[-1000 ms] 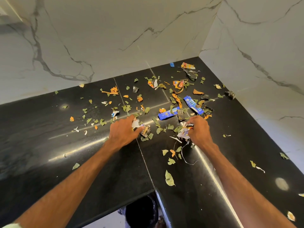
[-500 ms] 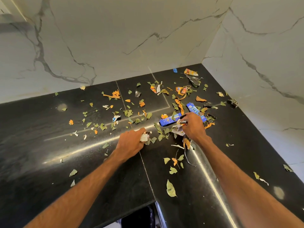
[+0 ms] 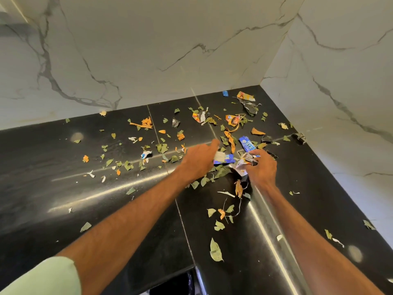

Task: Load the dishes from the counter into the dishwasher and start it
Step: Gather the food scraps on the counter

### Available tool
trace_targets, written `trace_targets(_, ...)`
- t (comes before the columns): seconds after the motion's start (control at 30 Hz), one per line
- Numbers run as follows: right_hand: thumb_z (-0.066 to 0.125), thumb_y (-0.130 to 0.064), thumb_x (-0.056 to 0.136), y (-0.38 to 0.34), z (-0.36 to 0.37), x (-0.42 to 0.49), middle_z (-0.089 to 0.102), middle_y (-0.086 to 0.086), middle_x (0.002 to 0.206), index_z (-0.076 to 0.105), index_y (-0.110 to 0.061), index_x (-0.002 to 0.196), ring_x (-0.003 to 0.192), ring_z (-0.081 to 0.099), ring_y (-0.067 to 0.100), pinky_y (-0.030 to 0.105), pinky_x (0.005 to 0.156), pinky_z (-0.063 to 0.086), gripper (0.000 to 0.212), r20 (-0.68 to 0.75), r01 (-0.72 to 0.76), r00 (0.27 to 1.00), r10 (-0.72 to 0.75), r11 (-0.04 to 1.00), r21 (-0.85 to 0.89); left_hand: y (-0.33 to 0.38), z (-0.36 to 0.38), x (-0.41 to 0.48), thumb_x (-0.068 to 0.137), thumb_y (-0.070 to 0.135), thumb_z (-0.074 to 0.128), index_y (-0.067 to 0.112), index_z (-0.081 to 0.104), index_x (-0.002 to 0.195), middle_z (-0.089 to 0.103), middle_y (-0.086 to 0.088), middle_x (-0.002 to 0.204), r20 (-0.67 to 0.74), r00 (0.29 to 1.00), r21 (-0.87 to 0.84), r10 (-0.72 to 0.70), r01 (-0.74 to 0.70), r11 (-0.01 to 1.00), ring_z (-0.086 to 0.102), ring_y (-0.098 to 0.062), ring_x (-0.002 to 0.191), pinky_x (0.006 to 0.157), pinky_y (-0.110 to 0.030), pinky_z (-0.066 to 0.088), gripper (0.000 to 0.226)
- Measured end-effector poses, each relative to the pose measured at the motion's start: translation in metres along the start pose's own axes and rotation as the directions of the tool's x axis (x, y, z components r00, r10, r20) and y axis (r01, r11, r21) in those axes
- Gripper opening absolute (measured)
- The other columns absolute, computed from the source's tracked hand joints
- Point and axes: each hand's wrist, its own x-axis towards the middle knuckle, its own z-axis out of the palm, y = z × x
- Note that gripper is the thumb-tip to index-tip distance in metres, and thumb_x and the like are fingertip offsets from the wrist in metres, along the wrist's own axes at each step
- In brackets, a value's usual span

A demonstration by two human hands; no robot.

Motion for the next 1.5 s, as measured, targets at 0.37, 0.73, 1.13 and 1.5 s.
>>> trace_targets(0.37,0.087,-0.011,0.074,0.006,-0.036,0.059,0.071,0.002,0.088,0.077,-0.013,0.098,0.078,0.061,0.014,0.025,0.059,0.041,0.026,0.164,0.133,0.982,-0.089,0.951,-0.281,0.035,0.024,0.021,0.098,0.01,0.055,0.005,0.047,0.131,0.067,-0.01,0.118,0.161,0.987,0.309,-0.008,-0.042,0.95,0.066,-0.03,0.107,0.084,-0.039,0.05,0.034)
trace_targets(0.73,0.082,-0.007,0.078,-0.004,0.005,0.053,0.067,0.009,0.093,0.067,-0.007,0.096,0.078,0.06,0.023,0.042,0.066,0.055,0.024,0.15,0.182,0.98,-0.134,0.909,-0.375,0.0,0.009,0.02,0.096,0.017,0.061,0.011,0.047,0.121,0.063,-0.008,0.108,0.018,0.998,0.099,-0.062,0.06,0.993,0.057,-0.022,0.099,0.079,-0.037,0.051,0.029)
trace_targets(1.13,0.08,-0.007,0.082,0.02,-0.064,0.101,0.072,0.007,0.096,0.074,-0.006,0.109,0.066,0.056,0.006,0.02,0.055,0.039,0.028,0.032,0.094,0.995,-0.09,0.973,-0.212,-0.009,0.012,0.051,0.089,0.02,0.071,0.019,0.056,0.105,0.066,-0.002,0.093,-0.09,0.995,-0.315,-0.029,-0.001,0.949,0.061,-0.019,0.084,0.069,-0.033,0.048,0.022)
trace_targets(1.5,0.092,-0.018,0.07,0.032,-0.041,0.147,0.068,0.014,0.084,0.073,-0.004,0.083,0.074,0.061,0.028,0.036,0.063,0.051,0.027,0.164,0.174,0.98,-0.116,0.896,-0.409,-0.01,0.033,0.08,0.092,0.018,0.07,0.016,0.053,0.09,0.055,0.008,0.073,-0.243,0.97,-0.361,0.007,-0.096,0.928,0.055,-0.009,0.065,0.053,-0.028,0.043,0.017)
